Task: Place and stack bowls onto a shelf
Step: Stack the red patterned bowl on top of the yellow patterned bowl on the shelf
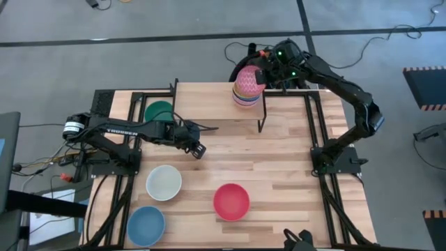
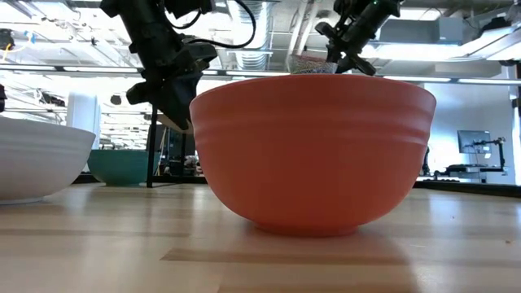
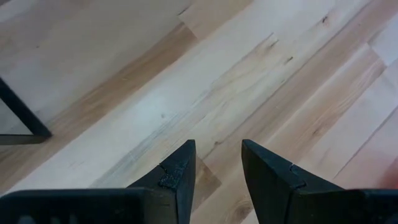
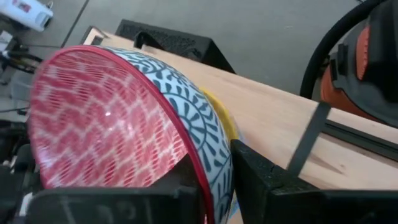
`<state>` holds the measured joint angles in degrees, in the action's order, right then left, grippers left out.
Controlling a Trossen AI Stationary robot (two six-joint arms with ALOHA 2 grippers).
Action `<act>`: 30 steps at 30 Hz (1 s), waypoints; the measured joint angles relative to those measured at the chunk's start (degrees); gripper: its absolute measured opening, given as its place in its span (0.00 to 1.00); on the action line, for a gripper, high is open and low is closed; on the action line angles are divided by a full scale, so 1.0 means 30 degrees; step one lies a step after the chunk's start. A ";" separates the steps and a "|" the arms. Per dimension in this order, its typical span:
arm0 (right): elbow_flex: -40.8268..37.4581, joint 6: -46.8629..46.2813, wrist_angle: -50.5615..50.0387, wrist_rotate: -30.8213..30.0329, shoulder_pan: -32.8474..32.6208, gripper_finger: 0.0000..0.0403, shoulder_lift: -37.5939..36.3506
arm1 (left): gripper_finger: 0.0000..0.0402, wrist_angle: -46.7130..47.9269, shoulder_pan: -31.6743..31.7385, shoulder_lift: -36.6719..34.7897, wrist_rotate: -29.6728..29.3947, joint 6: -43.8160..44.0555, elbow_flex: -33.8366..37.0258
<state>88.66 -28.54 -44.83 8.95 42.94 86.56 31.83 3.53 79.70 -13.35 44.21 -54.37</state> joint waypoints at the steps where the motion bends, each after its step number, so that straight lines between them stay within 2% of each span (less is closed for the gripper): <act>1: 0.0000 0.0061 0.0028 0.0007 -0.0012 0.24 0.0000 | 0.29 -0.0003 0.0002 0.0000 0.0015 0.0000 0.0000; 6: 0.0000 0.0213 0.0142 -0.0011 -0.0003 0.31 0.0000 | 0.29 0.0000 -0.0013 0.0000 0.0025 0.0000 0.0000; 11: 0.0000 0.0573 0.0137 -0.0921 -0.0015 0.37 0.0033 | 0.29 -0.0007 -0.0013 0.0000 0.0030 0.0000 0.0000; 19: 0.0015 0.0724 -0.0259 -0.0948 -0.0309 0.39 0.1166 | 0.29 -0.0008 -0.0013 0.0000 0.0030 0.0224 0.0000; 24: 0.0015 0.0834 0.0064 -0.0969 -0.0590 0.35 0.1207 | 0.29 -0.0007 -0.0098 0.0000 0.0022 0.0686 0.0000; 30: -0.0007 0.0847 0.0089 -0.0954 -0.0420 0.22 0.0971 | 0.29 -0.0007 -0.0100 0.0000 0.0015 0.0685 0.0000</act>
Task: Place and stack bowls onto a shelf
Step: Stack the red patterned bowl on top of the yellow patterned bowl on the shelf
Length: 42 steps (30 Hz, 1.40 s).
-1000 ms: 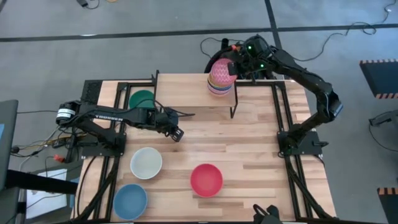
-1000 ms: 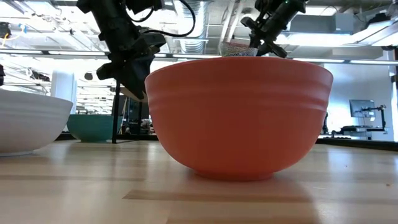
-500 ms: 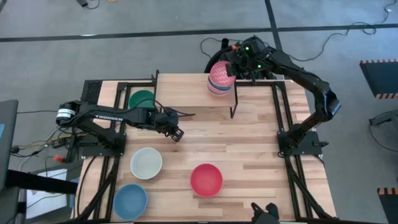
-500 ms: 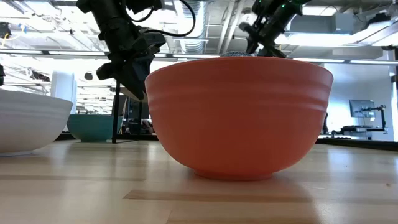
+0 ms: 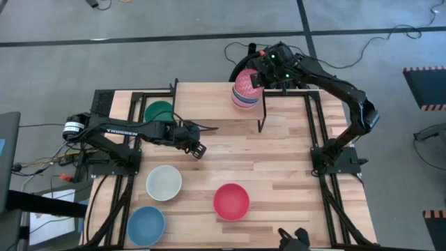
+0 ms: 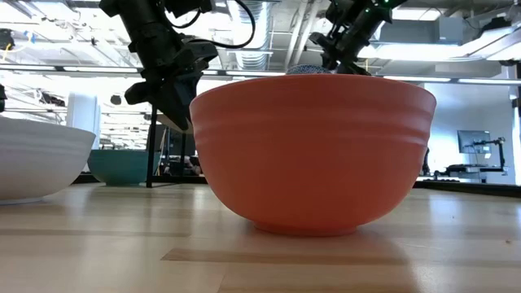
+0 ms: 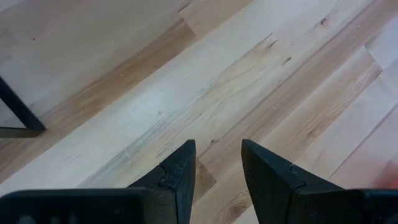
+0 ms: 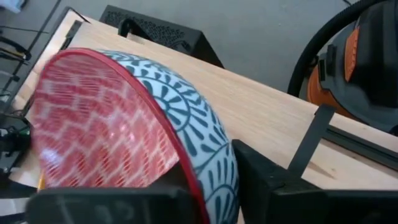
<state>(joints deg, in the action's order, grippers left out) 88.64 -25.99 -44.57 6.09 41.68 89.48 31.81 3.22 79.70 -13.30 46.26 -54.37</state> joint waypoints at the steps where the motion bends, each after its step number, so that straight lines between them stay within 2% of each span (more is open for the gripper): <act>1: 0.0000 0.0006 -0.0027 0.0009 0.0125 0.20 -0.0049 | 0.29 0.0000 0.0000 0.0000 0.0000 -0.0022 0.0000; 3: 0.0000 -0.0093 -0.0011 0.0045 0.0212 0.18 -0.0174 | 0.29 0.0000 0.0000 0.0000 -0.0010 -0.0029 0.0000; 10: -0.0007 -0.0533 0.0198 0.0137 0.0541 0.20 -0.0207 | 0.29 -0.0006 0.0013 0.0000 -0.0479 -0.0176 0.0000; 16: -0.0007 -0.0827 0.0673 0.1112 0.0710 0.18 -0.0213 | 0.29 -0.1446 0.0121 0.0000 -0.2040 -0.1095 0.0000; 24: -0.0007 -0.1196 0.1267 0.2967 0.1178 0.19 -0.0228 | 0.29 -0.5081 0.0970 0.0000 -0.2224 -0.2828 0.0000; 33: -0.0007 -0.1386 0.1712 0.6276 0.1859 0.19 -0.0235 | 0.29 -0.6898 0.2618 0.0245 -0.2258 -0.3968 0.0000; 38: -0.0007 -0.1473 0.2074 0.8275 0.2410 0.19 -0.0235 | 0.29 -0.9432 0.3438 0.1327 -0.0881 -0.5515 -0.0015; 42: -0.0007 -0.1450 0.2072 0.8581 0.2674 0.19 -0.0235 | 0.29 -1.0457 0.3691 0.2128 -0.0704 -0.5033 -0.0032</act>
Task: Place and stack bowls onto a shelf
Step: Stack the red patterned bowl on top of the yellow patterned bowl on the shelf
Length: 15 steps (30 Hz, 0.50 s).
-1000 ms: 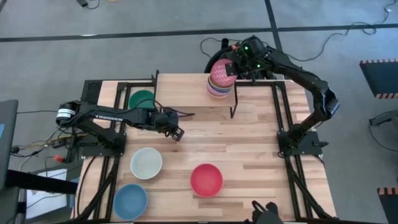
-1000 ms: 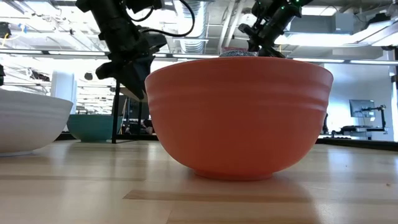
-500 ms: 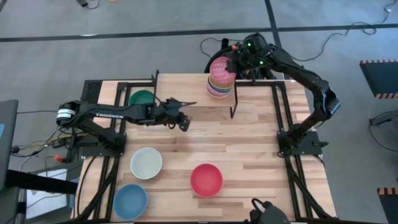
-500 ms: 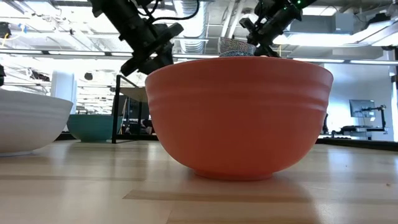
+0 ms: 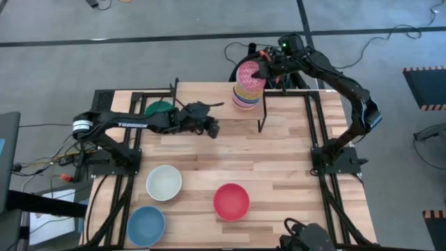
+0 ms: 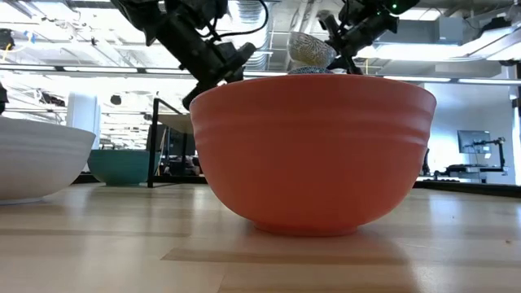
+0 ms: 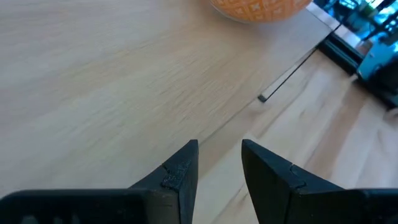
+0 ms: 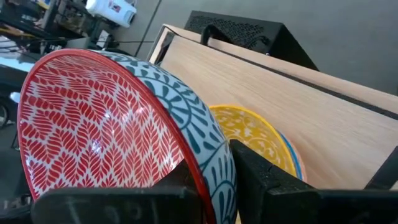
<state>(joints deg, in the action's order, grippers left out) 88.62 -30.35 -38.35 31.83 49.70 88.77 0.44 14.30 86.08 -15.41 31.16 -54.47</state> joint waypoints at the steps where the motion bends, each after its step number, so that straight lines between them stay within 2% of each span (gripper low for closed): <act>1: 0.0000 0.0050 -0.0028 0.0005 0.0016 0.19 0.0000 | 0.29 -0.0132 0.0035 0.0160 0.0002 0.0217 -0.0004; 7: 0.0000 0.0504 -0.0110 0.1092 0.0368 0.19 0.0000 | 0.29 -0.1551 0.0054 0.1231 -0.0019 0.0193 -0.0055; 15: 0.0000 0.0931 -0.0302 0.1459 0.0755 0.19 0.0007 | 0.29 -0.1614 0.0187 0.1209 -0.0625 -0.0046 -0.0056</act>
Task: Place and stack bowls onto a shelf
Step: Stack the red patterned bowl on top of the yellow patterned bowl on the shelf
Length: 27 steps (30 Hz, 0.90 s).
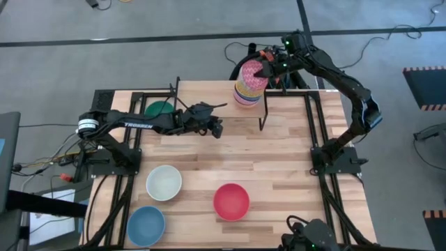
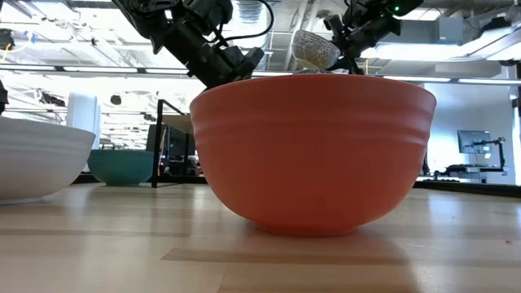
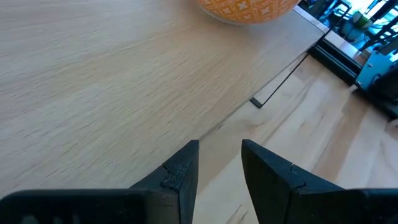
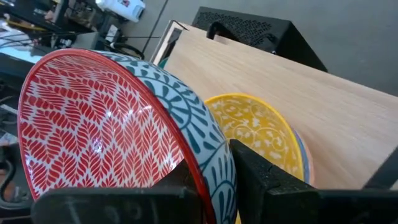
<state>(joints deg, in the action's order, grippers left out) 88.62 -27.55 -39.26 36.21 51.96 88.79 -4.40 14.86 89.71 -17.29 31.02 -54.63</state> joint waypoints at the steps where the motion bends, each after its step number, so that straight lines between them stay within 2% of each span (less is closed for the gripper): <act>1: 0.0000 0.0115 -0.0121 -0.0001 -0.0019 0.19 0.0000 | 0.29 0.0006 0.0027 0.0003 0.0006 -0.0026 -0.0034; 12: 0.0000 0.0569 -0.0829 -0.0105 -0.0383 0.19 0.0015 | 0.29 0.0072 0.0064 0.0029 -0.0144 -0.0196 -0.0108; 20: 0.0015 0.1241 -0.1570 -0.2196 -0.0611 0.19 0.0321 | 0.29 0.0083 0.0077 0.0035 -0.0093 -0.0244 -0.0108; 27: 0.0007 0.1570 -0.1812 -0.3180 -0.0656 0.19 0.0350 | 0.29 0.0191 0.0093 0.0029 0.0022 -0.0212 -0.0108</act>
<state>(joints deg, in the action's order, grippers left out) 88.64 -22.84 -44.69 26.67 50.00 89.84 -3.83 15.14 89.80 -17.22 30.39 -54.96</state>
